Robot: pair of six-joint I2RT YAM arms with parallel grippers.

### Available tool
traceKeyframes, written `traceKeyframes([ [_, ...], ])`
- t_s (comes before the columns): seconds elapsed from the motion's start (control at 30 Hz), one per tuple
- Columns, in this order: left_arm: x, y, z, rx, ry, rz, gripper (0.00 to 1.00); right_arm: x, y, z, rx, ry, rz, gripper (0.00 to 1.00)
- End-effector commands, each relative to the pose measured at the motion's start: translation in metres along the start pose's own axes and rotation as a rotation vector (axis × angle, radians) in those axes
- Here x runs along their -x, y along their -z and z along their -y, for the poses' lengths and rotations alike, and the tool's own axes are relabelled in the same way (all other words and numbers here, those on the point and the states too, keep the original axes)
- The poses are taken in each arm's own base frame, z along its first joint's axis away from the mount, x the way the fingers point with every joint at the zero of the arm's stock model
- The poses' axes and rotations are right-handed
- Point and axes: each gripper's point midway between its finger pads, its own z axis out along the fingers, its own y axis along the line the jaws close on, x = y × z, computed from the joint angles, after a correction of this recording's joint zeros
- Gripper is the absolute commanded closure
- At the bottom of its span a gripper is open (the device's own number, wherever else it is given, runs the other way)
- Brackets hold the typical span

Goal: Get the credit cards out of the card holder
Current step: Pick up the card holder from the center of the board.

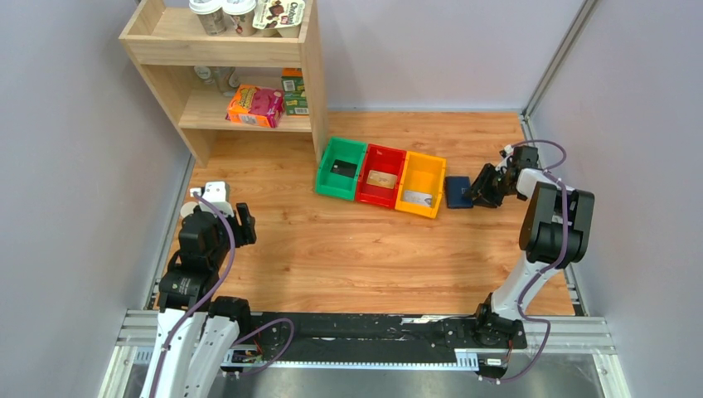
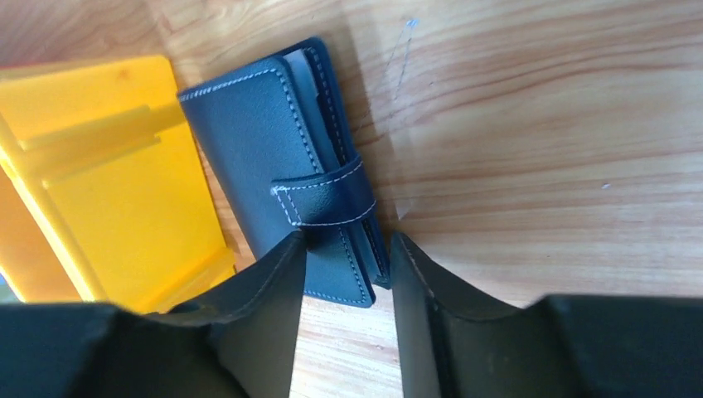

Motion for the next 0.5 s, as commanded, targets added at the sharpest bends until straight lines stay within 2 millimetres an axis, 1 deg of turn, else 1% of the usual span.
traceKeyframes([
  [0.0, 0.008, -0.001, 0.004, -0.021, -0.019, 0.032, 0.28, -0.013, -0.002, -0.005, 0.061, 0.012, -0.034, 0.62],
  [0.03, 0.009, 0.000, 0.004, -0.022, -0.018, 0.033, 0.28, -0.016, -0.002, -0.005, 0.062, 0.008, -0.041, 0.67],
  [0.1, 0.009, 0.000, 0.004, -0.024, -0.017, 0.033, 0.28, -0.019, 0.000, -0.004, 0.049, -0.004, -0.046, 0.82],
  [0.17, 0.008, 0.000, 0.006, -0.030, -0.017, 0.032, 0.28, -0.022, 0.006, -0.004, 0.036, -0.010, -0.040, 0.96],
  [0.2, 0.009, 0.001, 0.007, -0.037, -0.020, 0.032, 0.28, -0.022, 0.010, -0.004, 0.027, -0.013, -0.028, 1.00],
  [0.3, 0.009, 0.001, 0.010, -0.051, -0.024, 0.033, 0.28, -0.025, 0.025, -0.005, -0.012, -0.048, 0.013, 1.00],
  [0.37, 0.010, 0.002, 0.012, -0.059, -0.024, 0.039, 0.28, -0.033, 0.035, -0.004, -0.055, -0.060, 0.028, 1.00],
  [0.4, 0.009, 0.003, 0.013, -0.064, -0.024, 0.037, 0.28, -0.037, 0.042, 0.002, -0.115, -0.076, 0.038, 1.00],
  [0.43, 0.009, 0.003, 0.015, -0.071, -0.027, 0.037, 0.28, -0.043, 0.049, 0.002, -0.142, -0.072, 0.047, 1.00],
  [0.47, 0.008, 0.003, 0.015, -0.072, -0.026, 0.034, 0.28, -0.051, 0.055, 0.007, -0.194, -0.075, 0.050, 1.00],
])
